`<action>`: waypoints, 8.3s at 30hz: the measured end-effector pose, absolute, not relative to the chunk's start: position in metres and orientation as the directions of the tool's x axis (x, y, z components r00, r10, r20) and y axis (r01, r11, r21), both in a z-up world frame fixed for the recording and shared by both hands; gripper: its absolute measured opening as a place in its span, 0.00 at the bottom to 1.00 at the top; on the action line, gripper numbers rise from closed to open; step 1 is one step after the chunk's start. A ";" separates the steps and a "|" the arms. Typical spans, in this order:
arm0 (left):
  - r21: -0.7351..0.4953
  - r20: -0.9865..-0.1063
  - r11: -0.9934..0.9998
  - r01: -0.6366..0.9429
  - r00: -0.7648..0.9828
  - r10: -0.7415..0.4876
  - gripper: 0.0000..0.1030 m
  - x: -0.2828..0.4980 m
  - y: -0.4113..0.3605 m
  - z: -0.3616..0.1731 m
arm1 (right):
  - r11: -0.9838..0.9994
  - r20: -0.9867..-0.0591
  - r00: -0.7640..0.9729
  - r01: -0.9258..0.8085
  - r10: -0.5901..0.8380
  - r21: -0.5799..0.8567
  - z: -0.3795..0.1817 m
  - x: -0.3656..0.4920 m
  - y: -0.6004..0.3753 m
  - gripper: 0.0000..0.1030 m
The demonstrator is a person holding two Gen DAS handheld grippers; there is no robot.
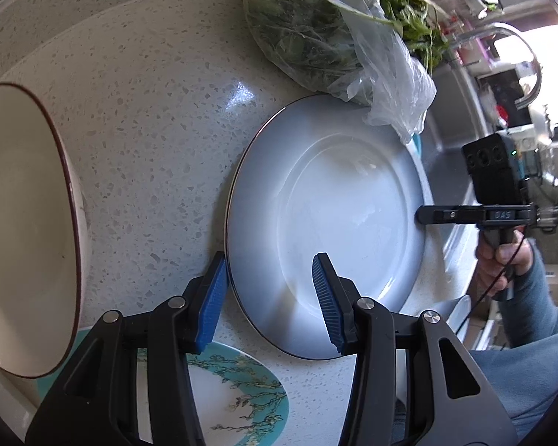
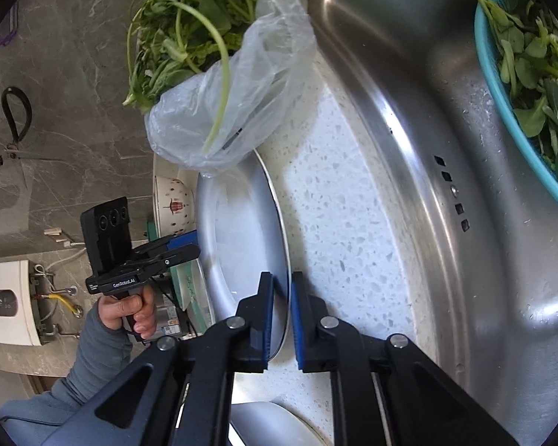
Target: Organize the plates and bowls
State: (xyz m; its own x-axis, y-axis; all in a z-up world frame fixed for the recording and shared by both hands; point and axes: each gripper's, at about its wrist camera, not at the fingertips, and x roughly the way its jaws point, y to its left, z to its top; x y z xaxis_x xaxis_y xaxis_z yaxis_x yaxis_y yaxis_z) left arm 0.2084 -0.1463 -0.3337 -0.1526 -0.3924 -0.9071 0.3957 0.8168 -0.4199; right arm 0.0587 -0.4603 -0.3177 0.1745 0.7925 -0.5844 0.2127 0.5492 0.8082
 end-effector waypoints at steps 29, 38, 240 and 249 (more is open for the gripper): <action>-0.378 -0.926 0.854 0.357 -0.143 -0.350 0.20 0.207 -0.144 -0.332 | 0.536 -0.590 0.200 0.266 0.782 0.801 -0.310 0.052 -0.462 0.12; -0.369 -0.929 0.862 0.348 -0.133 -0.344 0.19 0.200 -0.142 -0.316 | 0.525 -0.582 0.192 0.280 0.790 0.804 -0.311 0.052 -0.456 0.12; -0.395 -0.914 0.918 -0.039 0.122 -0.388 0.12 0.067 0.088 -0.332 | 0.730 -0.732 -0.108 -0.064 0.672 0.680 -0.311 0.109 -0.231 0.10; -0.402 -0.909 0.915 -0.030 0.135 -0.395 0.12 0.067 0.085 -0.326 | 0.728 -0.731 -0.094 -0.071 0.676 0.682 -0.306 0.104 -0.233 0.10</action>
